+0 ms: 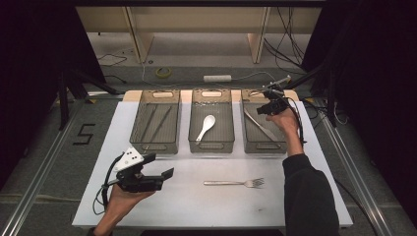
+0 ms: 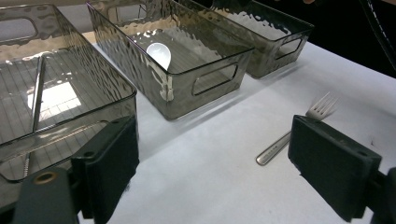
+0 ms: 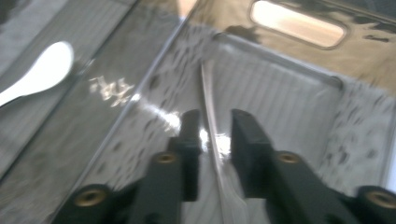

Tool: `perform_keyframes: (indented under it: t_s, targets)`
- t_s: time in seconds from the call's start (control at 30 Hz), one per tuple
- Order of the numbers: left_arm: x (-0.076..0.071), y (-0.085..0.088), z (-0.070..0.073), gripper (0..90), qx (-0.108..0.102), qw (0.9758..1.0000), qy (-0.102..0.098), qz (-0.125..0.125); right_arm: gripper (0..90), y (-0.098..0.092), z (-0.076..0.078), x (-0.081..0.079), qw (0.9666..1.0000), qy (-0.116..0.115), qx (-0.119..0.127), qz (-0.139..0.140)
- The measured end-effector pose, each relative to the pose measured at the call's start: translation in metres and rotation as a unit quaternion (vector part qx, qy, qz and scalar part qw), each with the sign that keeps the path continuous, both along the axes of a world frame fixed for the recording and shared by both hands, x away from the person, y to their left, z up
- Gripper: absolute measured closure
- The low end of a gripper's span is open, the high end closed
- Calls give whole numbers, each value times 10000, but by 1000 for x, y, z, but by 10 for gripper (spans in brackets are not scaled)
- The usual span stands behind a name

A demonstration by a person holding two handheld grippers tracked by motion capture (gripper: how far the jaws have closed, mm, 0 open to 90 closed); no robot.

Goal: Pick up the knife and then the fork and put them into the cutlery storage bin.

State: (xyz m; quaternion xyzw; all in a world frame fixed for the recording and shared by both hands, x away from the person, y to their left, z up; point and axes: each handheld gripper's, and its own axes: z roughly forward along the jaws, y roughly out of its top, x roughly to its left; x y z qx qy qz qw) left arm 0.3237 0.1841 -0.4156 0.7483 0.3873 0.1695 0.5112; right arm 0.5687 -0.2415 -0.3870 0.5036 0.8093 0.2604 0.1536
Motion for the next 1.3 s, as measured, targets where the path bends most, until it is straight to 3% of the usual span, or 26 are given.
perform_keyframes:
  t_s: [0.03,0.1,0.2,0.5,0.9,1.3]
  targets:
    - [0,0,0,157,4,10000,0,5,677,1,3,-1,9999,-81,-107,55]
    - [0,0,-1,157,10,10000,10,9,589,2,8,-3,9999,-118,79,67]
    - [0,0,0,156,11,10000,-7,2,479,3,13,-6,9997,-119,140,150]
    - [0,0,-1,156,37,10000,10,-4,322,14,32,-30,9961,-246,428,726]
    - [0,0,-1,156,8,10000,1,1,287,40,53,-82,9831,-376,533,1708]
    - [0,0,-1,156,-49,10000,5,7,282,51,42,-117,9750,-410,703,2066]
